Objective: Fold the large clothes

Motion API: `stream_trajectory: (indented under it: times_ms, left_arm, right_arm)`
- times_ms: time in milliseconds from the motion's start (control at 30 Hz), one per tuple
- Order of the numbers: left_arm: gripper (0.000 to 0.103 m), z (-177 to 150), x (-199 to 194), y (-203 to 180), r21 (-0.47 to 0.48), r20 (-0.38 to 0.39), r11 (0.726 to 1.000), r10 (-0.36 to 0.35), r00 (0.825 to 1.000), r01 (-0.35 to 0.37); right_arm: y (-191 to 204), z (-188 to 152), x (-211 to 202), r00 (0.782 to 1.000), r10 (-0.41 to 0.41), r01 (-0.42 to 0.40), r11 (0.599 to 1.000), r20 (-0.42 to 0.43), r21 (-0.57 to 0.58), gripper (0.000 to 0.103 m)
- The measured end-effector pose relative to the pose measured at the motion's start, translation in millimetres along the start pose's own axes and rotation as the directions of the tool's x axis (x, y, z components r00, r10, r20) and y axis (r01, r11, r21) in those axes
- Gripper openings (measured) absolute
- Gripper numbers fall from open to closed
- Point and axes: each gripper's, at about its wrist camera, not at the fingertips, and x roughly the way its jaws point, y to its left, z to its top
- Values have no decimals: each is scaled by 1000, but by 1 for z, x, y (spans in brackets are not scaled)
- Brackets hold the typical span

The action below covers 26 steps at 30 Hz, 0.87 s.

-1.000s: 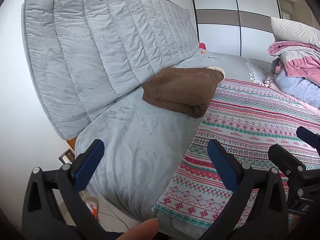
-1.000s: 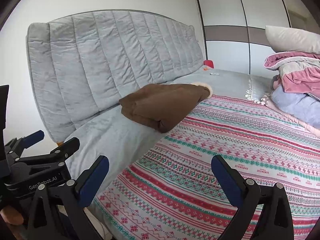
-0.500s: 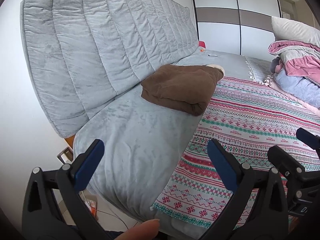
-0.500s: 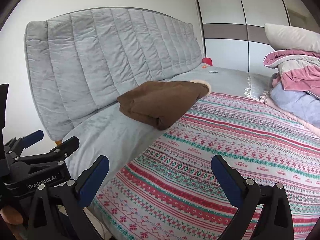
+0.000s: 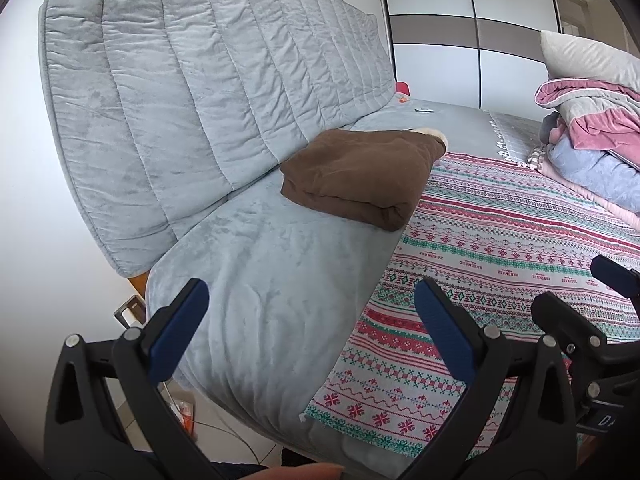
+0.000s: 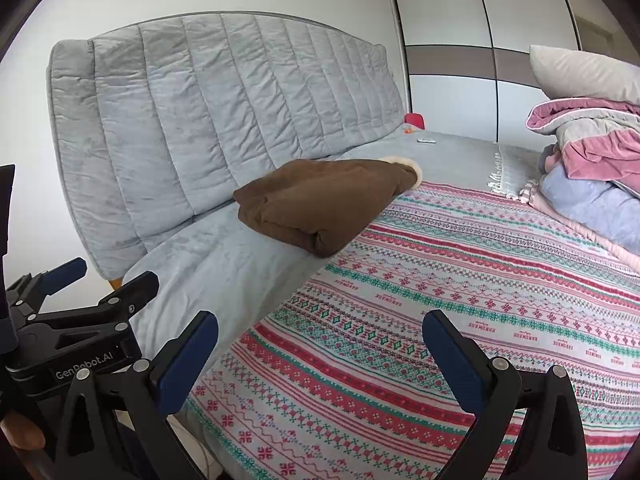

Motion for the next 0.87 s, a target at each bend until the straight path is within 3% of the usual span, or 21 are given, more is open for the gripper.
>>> stream_trajectory:
  times_ms: [867]
  left_arm:
    - [102,0,2,-1,11,-5,1000,-8,1000,9]
  right_arm:
    - [0,-6,5,1000,-4,4,1000,-11,-10,103]
